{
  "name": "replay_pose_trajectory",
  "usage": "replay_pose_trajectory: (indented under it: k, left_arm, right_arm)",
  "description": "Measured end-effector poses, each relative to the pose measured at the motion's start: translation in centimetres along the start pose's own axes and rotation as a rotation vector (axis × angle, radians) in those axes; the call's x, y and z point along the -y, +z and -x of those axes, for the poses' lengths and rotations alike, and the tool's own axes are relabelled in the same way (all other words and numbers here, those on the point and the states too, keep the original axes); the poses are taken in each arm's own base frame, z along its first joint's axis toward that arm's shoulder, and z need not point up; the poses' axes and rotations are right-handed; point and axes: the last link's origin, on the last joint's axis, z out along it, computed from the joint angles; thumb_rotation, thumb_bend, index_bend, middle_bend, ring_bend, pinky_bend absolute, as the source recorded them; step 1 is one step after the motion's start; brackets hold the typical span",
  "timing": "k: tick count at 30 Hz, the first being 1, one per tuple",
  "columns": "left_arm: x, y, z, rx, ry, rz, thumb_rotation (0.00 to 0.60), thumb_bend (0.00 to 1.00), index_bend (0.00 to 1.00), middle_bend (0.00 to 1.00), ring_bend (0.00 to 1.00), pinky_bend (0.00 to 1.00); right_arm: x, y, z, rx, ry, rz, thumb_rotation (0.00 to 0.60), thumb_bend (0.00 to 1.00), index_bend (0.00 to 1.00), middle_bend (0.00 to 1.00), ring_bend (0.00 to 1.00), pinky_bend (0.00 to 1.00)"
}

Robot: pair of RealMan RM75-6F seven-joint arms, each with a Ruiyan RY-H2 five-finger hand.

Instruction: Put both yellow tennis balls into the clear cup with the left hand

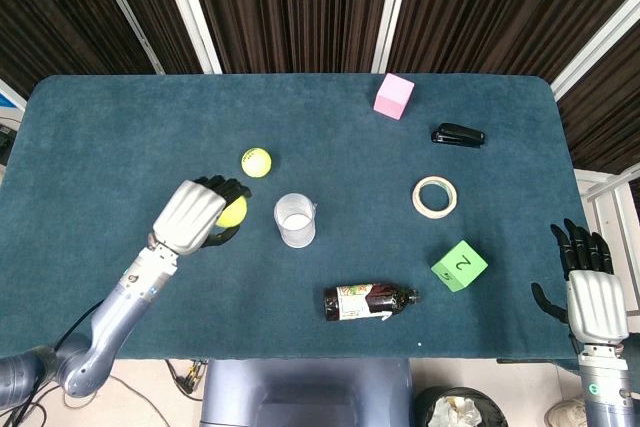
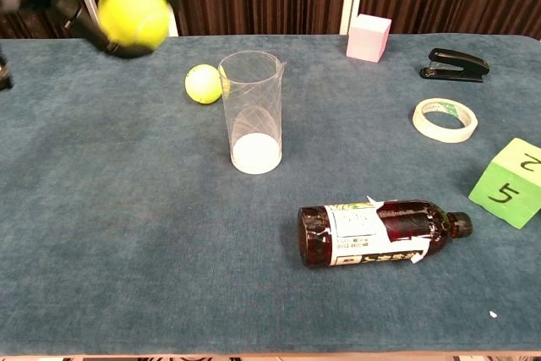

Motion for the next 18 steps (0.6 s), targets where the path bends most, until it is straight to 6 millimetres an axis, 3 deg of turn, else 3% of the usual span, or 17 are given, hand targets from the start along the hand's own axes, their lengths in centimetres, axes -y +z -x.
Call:
replay_pose_trajectory:
  k: [8, 18]
  left_arm:
    - [-4.3, 3.2, -0.5, -0.020, 0.045, 0.057, 0.600, 0.35, 0.37, 0.43, 0.40, 0.53]
    - [-6.5, 5.2, 1.6, -0.008, 0.159, 0.038, 0.600, 0.35, 0.37, 0.42, 0.40, 0.53]
  right_arm:
    - [0.1, 0.0, 0.0, -0.003, 0.002, -0.007, 0.600, 0.35, 0.09, 0.00, 0.00, 0.00]
    - [0.0, 0.0, -0.4, -0.018, 0.011, -0.012, 0.600, 0.35, 0.09, 0.00, 0.00, 0.00]
